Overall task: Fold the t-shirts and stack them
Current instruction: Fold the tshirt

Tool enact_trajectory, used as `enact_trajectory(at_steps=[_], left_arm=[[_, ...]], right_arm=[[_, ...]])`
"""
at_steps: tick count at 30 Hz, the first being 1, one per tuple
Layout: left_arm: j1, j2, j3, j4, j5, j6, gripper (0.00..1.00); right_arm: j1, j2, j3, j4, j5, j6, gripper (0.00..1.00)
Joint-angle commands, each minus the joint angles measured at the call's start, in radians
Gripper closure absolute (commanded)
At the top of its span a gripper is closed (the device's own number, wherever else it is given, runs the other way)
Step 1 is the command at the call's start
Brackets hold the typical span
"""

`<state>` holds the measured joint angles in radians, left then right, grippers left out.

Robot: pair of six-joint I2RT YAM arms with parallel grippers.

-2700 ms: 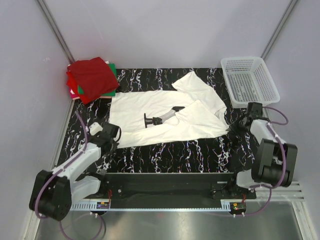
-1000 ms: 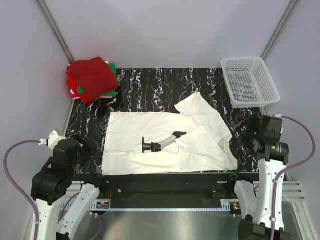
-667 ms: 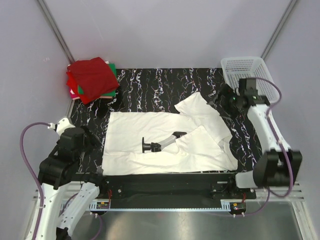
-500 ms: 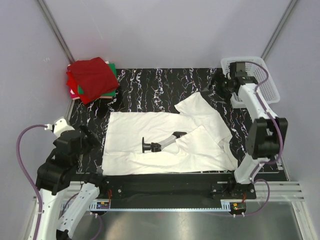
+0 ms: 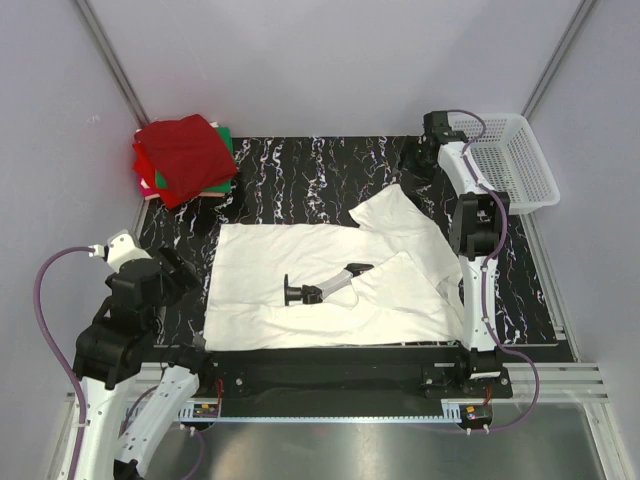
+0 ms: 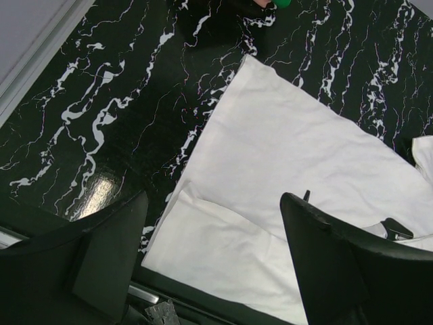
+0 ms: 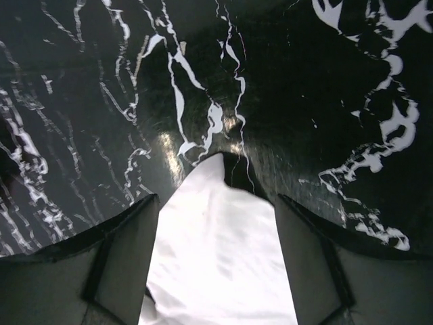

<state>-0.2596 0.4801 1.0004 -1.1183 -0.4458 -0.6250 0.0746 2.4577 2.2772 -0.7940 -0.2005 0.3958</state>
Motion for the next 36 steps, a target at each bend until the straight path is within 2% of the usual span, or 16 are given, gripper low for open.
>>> enact_trajectory(at_steps=[1,7,10,13,14,17,18,20,21,22,27,29,32,35,36], left_arm=[[0.005,0.002,-0.008,0.054,0.004,0.025,0.15],[0.010,-0.015,-0.006,0.052,-0.004,0.019,0.15],[0.013,-0.014,-0.006,0.052,-0.004,0.019,0.15],[0.016,-0.009,-0.008,0.049,-0.005,0.019,0.15],[0.016,-0.009,-0.006,0.051,-0.005,0.019,0.15],[0.020,-0.006,-0.006,0.051,-0.005,0.019,0.15],[0.023,-0.005,-0.006,0.051,-0.005,0.019,0.15],[0.025,-0.002,-0.006,0.049,-0.005,0.019,0.15],[0.025,0.003,-0.005,0.049,-0.005,0.019,0.15],[0.026,0.005,-0.006,0.048,-0.005,0.018,0.14],[0.048,0.092,-0.006,0.070,0.004,0.031,0.13],[0.054,0.142,0.004,0.101,0.030,0.063,0.12],[0.056,0.288,0.029,0.205,0.079,0.100,0.12],[0.081,0.506,0.078,0.297,0.084,0.120,0.14],[0.104,0.611,0.095,0.363,0.140,0.122,0.17]], right_arm=[[0.019,0.053,0.108,-0.042,0.039,-0.048,0.25],[0.048,0.145,0.177,-0.070,0.056,-0.064,0.30],[0.057,0.143,0.134,-0.050,0.056,-0.060,0.34],[0.059,0.133,0.098,-0.034,0.056,-0.060,0.48],[0.062,0.129,0.088,-0.030,0.056,-0.058,0.57],[0.073,0.109,0.048,-0.013,0.055,-0.057,0.68],[0.076,0.103,0.026,-0.007,0.056,-0.058,0.76],[0.083,0.086,0.005,0.007,0.062,-0.057,0.85],[0.086,0.081,-0.002,0.009,0.062,-0.058,0.97],[0.088,0.072,-0.004,0.007,0.067,-0.060,1.00],[0.119,-0.017,-0.045,0.012,0.088,-0.067,1.00],[0.132,-0.098,-0.090,0.039,0.095,-0.064,1.00],[0.151,-0.236,-0.246,0.125,0.082,-0.042,1.00],[0.157,-0.370,-0.431,0.231,0.059,-0.009,1.00],[0.159,-0.402,-0.521,0.258,0.053,0.011,1.00]])
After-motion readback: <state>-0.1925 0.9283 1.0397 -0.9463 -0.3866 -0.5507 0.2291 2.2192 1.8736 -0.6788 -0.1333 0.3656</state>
